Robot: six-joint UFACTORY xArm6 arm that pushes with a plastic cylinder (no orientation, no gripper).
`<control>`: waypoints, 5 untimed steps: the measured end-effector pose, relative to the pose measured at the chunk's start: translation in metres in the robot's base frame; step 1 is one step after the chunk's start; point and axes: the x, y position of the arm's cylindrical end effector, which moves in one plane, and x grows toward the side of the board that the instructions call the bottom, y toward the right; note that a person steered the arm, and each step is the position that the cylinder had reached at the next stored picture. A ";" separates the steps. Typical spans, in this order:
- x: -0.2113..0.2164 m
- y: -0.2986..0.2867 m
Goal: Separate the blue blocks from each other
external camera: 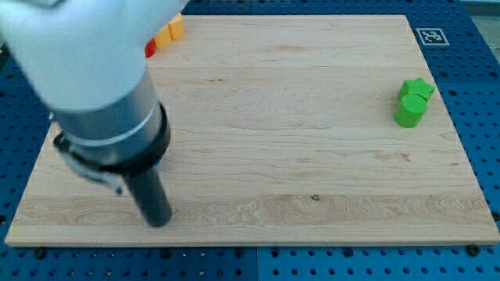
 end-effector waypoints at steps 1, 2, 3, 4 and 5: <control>0.008 -0.055; -0.026 -0.087; -0.074 -0.063; -0.125 -0.034; -0.124 -0.021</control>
